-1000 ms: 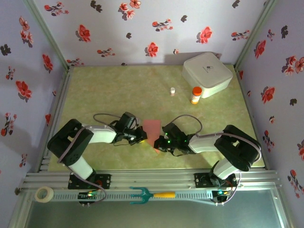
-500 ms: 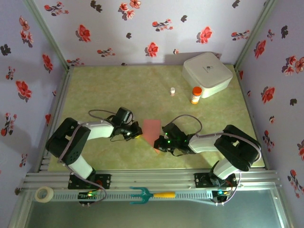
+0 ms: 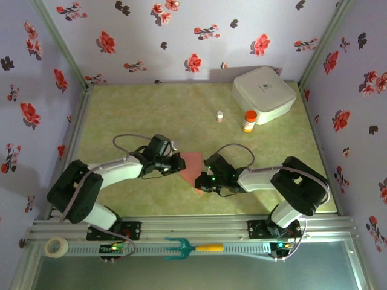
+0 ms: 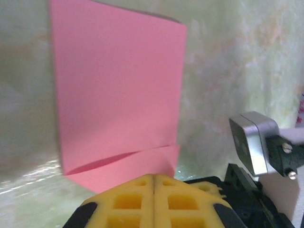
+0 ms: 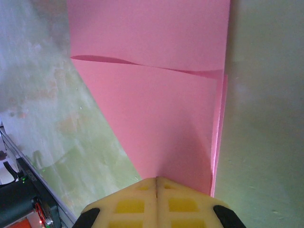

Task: Fold a paper plane with a square sheet of paper (pick it up from the middle)
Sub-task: Third fold the triangle at the center of the table.

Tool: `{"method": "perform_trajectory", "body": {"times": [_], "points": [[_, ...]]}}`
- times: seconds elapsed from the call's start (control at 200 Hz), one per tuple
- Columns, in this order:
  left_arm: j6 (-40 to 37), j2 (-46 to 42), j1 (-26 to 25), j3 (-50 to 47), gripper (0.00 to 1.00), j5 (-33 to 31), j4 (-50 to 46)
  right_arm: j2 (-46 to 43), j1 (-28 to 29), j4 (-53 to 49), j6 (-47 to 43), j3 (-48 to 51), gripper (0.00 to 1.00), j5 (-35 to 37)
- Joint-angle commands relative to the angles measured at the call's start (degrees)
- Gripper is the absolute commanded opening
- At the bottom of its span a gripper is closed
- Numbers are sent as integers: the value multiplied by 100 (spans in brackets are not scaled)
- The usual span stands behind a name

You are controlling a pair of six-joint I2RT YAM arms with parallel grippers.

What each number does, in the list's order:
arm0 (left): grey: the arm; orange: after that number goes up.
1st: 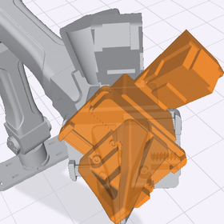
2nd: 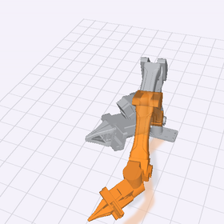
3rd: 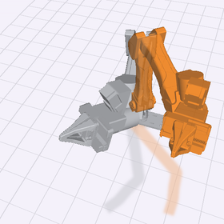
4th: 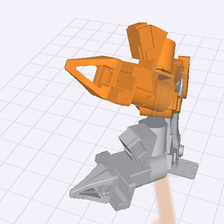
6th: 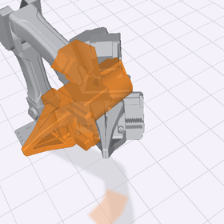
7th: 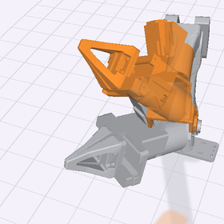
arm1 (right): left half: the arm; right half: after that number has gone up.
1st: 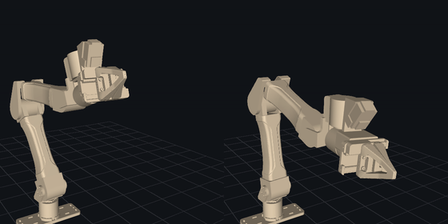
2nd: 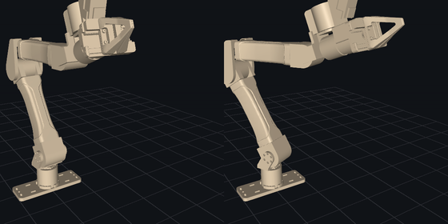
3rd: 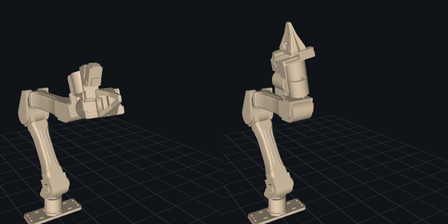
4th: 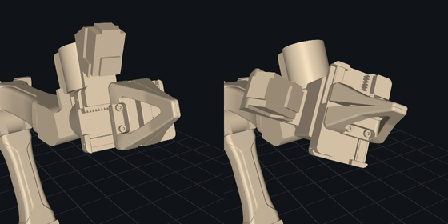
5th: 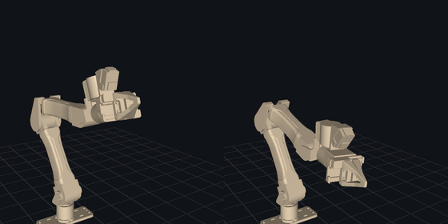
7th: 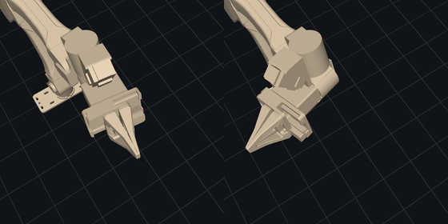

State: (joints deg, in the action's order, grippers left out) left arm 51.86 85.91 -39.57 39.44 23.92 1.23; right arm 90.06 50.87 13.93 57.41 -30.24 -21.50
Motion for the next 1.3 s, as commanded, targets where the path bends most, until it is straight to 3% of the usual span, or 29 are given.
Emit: {"method": "perform_trajectory", "body": {"times": [0.0,0.105,0.465,0.77,0.915,1.295], "points": [[-56,289,-102,-177,0,398,640,168,-27,-927,-142,141,0,164],[21,552,-157,-250,0,455,965,157,-26,-943,-129,127,0,161],[97,1139,-112,-468,0,86,738,-296,-3,-997,-176,-464,1,-74],[11,1138,-87,-426,0,64,590,571,57,-1123,-256,-1026,2,12],[25,1132,-64,-437,0,62,571,602,60,-949,-212,-658,2,-65],[50,1214,50,-523,0,34,582,-702,48,-747,-99,547,7,-104]]}}
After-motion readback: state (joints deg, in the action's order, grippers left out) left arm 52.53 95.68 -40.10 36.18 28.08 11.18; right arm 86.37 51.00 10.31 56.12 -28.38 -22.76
